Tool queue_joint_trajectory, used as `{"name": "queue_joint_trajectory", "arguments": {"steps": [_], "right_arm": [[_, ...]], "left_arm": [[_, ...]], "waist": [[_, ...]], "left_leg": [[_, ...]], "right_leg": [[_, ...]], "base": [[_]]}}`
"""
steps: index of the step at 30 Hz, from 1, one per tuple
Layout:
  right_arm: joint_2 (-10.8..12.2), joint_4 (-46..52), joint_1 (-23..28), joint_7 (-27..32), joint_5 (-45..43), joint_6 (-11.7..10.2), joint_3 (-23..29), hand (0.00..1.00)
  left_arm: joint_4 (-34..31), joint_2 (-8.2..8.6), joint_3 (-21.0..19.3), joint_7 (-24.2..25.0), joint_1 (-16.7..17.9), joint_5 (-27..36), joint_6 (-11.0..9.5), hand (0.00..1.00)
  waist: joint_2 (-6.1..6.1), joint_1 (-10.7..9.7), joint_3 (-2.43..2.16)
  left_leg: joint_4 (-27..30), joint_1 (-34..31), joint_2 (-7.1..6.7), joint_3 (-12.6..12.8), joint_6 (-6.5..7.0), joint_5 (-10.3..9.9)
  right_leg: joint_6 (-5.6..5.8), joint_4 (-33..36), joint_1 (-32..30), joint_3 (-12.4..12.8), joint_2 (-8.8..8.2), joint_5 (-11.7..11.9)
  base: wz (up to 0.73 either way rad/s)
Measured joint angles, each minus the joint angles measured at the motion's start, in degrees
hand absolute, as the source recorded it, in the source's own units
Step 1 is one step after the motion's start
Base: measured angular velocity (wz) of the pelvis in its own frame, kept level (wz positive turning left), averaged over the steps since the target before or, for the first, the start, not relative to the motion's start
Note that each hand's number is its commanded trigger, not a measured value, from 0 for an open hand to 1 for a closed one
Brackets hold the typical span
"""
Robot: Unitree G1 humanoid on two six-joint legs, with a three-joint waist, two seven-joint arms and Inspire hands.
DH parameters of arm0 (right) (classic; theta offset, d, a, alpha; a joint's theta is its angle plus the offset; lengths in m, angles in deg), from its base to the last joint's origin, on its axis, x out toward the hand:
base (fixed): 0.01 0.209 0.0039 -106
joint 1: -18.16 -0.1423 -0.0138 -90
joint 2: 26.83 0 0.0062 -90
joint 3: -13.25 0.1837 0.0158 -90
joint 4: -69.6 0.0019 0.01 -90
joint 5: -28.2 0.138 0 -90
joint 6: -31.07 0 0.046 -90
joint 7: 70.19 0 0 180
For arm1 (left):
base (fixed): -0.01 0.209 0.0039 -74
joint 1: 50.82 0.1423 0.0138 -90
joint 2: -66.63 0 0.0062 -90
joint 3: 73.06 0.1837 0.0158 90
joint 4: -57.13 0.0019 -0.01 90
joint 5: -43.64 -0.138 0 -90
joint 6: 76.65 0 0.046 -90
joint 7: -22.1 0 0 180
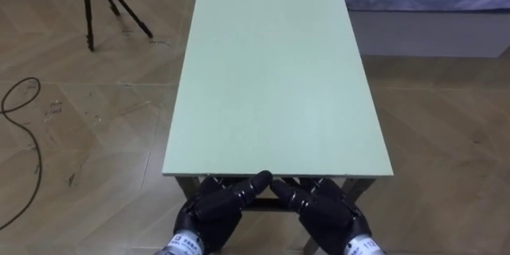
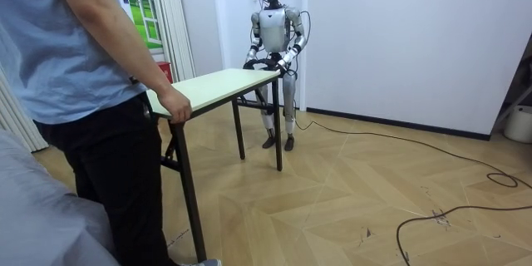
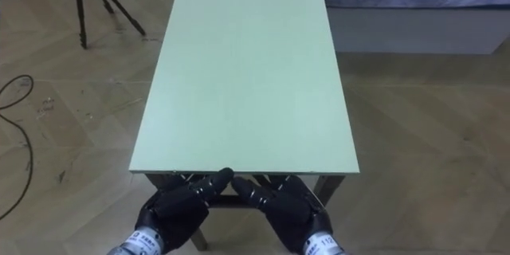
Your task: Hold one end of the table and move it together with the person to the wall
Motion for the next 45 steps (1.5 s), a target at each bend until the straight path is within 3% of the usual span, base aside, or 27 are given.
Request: {"name": "queue_joint_trajectory", "arguments": {"steps": [13, 20, 25, 33, 45], "right_arm": [[0.4, -0.04, 0.16, 0.16, 5.35, 0.19, -0.04, 0.0], [0.57, -0.04, 1.06, 0.2, 13.64, 0.18, -0.29, 0.0], [0.64, -0.01, 1.29, 0.57, 19.13, 0.14, -0.23, 0.0], [0.65, -0.02, 1.6, 0.66, 29.47, 0.15, -0.6, 0.0], [0.67, 1.01, 1.61, 2.83, 30.37, -0.1, 0.05, 0.0]], "left_arm": [[-0.01, 0.79, -0.65, -0.32, 0.0, 4.87, 0.09, 0.0], [-0.02, 1.12, -0.7, -0.32, 0.0, 7.29, -0.01, 0.0], [-0.02, 1.4, -0.91, -0.31, -0.01, 8.18, -0.05, 0.0], [-0.01, 0.68, -1.99, -0.43, 0.02, 16.15, -0.03, 0.0], [-0.01, 1.29, -2.56, -1.9, 0.03, 16.52, -0.07, 0.0]], "waist": [[-0.07, -0.01, 0.1], [-0.74, 1.54, 0.45], [-0.94, 2.1, 0.44], [-0.88, 3.07, 0.43], [-0.05, 2.66, 0.36]], "left_leg": [[-0.14, 0.03, 0.01, 0.08, 0.0, 0.0], [-1.13, 1.14, 0.06, 0.91, 0.01, 0.0], [-1.19, 1.14, 0.01, 1.21, 0.01, 0.0], [-1.2, 1.3, 0.01, 1.25, 0.01, 0.0], [-1.16, 1.28, -0.02, 1.24, 0.1, 0.06]], "right_leg": [[0.0, -0.02, -0.12, 0.22, 0.03, 0.01], [0.03, 0.04, 0.04, 0.96, 0.16, 0.03], [0.21, -0.02, 0.0, 1.18, 0.13, 0.13], [0.22, -0.01, -0.05, 1.71, 0.23, 0.18], [0.24, 0.0, 0.0, 1.75, 0.24, 0.32]], "base": [[0.0], [-0.06], [-0.02], [-0.03], [0.0]]}}
